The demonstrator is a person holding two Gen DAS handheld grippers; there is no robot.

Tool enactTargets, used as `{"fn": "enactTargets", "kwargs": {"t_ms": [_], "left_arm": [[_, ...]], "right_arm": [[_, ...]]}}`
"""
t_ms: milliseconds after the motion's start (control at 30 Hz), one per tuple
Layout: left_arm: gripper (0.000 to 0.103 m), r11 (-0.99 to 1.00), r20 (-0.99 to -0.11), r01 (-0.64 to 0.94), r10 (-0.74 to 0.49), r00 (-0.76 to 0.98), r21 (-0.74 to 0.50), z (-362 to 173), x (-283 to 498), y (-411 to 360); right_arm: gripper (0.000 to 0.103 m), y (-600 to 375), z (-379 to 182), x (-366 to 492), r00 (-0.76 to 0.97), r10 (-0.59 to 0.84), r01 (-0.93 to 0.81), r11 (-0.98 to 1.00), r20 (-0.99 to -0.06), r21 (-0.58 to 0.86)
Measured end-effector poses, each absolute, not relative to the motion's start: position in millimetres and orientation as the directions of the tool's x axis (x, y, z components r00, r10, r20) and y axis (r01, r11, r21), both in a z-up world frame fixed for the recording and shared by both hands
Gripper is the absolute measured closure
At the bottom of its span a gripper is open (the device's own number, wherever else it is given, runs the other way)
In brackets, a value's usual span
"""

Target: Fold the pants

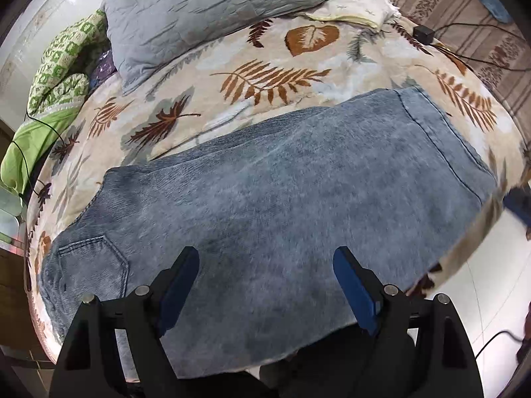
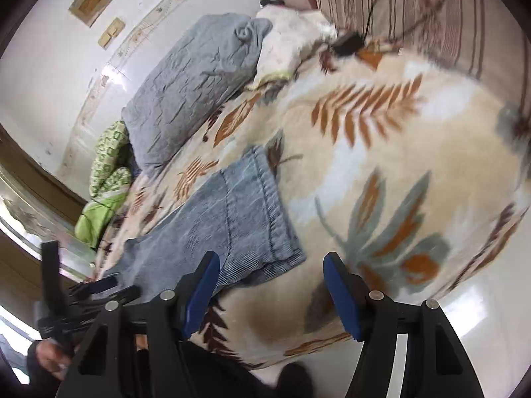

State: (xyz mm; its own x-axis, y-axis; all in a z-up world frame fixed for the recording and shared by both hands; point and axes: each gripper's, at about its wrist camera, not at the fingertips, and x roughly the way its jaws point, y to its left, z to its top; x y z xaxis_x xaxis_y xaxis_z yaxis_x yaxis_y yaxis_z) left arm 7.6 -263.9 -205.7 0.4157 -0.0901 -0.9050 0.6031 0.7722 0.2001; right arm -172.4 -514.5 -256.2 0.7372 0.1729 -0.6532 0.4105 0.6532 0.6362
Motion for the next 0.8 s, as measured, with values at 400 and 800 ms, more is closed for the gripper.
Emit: {"fn": "enactTargets", "kwargs": {"t_ms": [400,800], "left_arm": [[0.011,0.760,-0.873,0.573,-0.014,0.488,0.308,-236,28,-256],[0.011,0.717,-0.825,0.627,-0.128,0.550,0.307,-202,-6,-275]], "right_arm": [[0.034,-513,-277,-164,0.728,0.167,0.445,0.622,-0.665,0.644],[0.055,-469,-238,-123,0.708,0.031,0.377,0.828,-0.705,0.416]]}}
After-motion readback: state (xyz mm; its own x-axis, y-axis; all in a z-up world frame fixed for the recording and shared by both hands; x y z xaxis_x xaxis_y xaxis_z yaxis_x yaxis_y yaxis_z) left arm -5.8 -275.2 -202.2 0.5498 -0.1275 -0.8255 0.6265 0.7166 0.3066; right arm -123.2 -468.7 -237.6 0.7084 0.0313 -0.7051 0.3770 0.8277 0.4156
